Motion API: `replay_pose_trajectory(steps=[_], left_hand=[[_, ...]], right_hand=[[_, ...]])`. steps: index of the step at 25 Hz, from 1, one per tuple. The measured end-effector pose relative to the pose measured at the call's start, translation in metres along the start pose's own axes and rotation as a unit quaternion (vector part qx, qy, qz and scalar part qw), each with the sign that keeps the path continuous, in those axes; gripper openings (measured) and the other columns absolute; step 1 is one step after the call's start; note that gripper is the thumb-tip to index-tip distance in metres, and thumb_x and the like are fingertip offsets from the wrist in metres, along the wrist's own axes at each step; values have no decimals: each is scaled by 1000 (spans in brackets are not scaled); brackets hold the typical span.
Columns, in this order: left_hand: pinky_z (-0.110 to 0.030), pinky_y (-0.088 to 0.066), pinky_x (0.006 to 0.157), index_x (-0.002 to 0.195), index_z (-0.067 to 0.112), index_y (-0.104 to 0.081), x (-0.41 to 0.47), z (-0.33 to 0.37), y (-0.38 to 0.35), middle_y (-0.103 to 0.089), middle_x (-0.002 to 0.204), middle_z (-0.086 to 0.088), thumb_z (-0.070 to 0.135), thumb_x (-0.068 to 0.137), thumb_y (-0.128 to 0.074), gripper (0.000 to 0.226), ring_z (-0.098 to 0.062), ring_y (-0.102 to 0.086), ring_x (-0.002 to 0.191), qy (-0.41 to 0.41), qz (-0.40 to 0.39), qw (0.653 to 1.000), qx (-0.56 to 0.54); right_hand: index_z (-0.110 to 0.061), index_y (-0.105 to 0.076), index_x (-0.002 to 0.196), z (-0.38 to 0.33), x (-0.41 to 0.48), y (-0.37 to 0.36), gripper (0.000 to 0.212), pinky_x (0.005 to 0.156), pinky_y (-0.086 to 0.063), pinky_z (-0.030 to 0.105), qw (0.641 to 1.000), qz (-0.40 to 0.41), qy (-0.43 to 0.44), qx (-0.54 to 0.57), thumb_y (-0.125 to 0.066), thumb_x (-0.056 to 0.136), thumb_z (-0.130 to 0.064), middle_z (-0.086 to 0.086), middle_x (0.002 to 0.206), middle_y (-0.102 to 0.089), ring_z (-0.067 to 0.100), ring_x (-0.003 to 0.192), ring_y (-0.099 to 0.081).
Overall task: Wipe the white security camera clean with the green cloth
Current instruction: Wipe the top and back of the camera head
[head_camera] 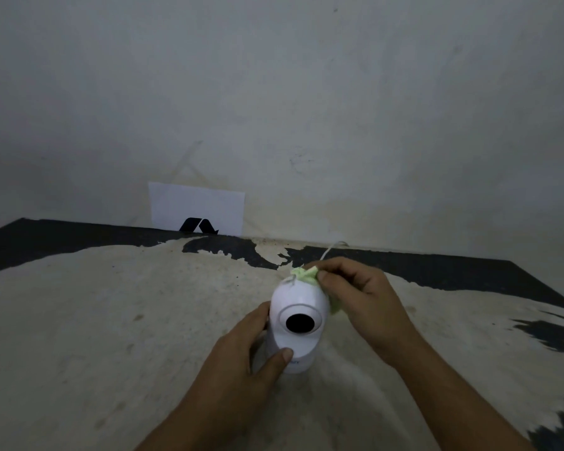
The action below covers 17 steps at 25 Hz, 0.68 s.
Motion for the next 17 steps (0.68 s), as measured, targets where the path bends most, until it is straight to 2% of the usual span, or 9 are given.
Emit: replay_pose_trajectory(steps=[3,4,6,8,10,12,14,15,17], left_hand=[[5,-32,75,122,53,-17,0,2,-1,-28,113,46,44,81,-61,60,24,-39,98,6,-10,1000,6],[6,-32,74,120,55,-18,0,4,0,-29,111,47,43,82,-61,59,28,-38,95,5,-11,1000,1],[9,-32,73,115,60,-18,-1,6,3,-31,111,47,41,82,-62,58,35,-36,94,-1,-9,1000,-8],[11,-29,72,116,59,-19,-1,7,4,-32,112,47,40,83,-61,57,40,-31,94,-4,-11,1000,-10],[12,-28,72,119,57,-21,-2,7,3,-31,112,48,40,83,-61,57,41,-29,94,-5,-15,1000,-4],[12,-28,73,123,54,-21,-2,5,1,-30,114,48,40,83,-61,58,40,-30,96,-6,-18,1000,1],[11,-28,75,125,53,-20,-1,4,0,-29,115,48,41,83,-60,59,37,-32,96,-4,-20,1000,2],[10,-29,76,125,52,-20,-1,4,0,-30,115,47,41,83,-60,59,35,-32,97,-3,-19,1000,1],[10,-30,75,121,55,-21,-2,7,2,-33,112,47,39,83,-61,58,36,-34,94,-1,-17,1000,-7]], right_hand=[[-22,-73,95,-10,0,-1,23,86,-50,16,996,-47,62,-46,-59,89,-4,-11,101,-72,4,100,-64],[-25,-73,94,-8,0,-2,24,84,-49,14,997,-29,55,-50,-58,90,-7,-13,99,-72,1,98,-63],[-27,-71,88,0,1,-4,21,71,-46,9,999,2,-4,-45,-54,94,-16,-14,87,-71,-6,80,-61],[-11,-67,81,10,2,-6,28,63,-41,22,995,-12,-59,-80,-48,96,-26,8,87,-66,4,66,-52],[-5,-66,81,15,2,-1,33,65,-38,29,992,-30,-76,-95,-48,96,-29,21,87,-63,12,67,-49],[-15,-74,86,12,3,6,23,69,-45,30,997,-28,-71,-21,-54,93,-25,10,86,-71,12,73,-58],[-21,-76,94,11,4,10,17,76,-50,29,994,-45,-59,75,-60,89,-21,-2,94,-75,11,87,-66],[-20,-76,99,10,4,9,19,80,-52,30,992,-55,-52,97,-61,86,-21,-2,98,-75,13,93,-67],[-20,-76,98,16,4,8,18,81,-51,33,993,-41,-62,95,-63,85,-21,-3,97,-75,13,92,-67]])
Point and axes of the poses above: each hand's wrist, its own x-axis towards the middle knuckle, its own y-axis out of the back of the hand, z = x × y, the point moved 4 cm from there along x, towards the middle knuckle
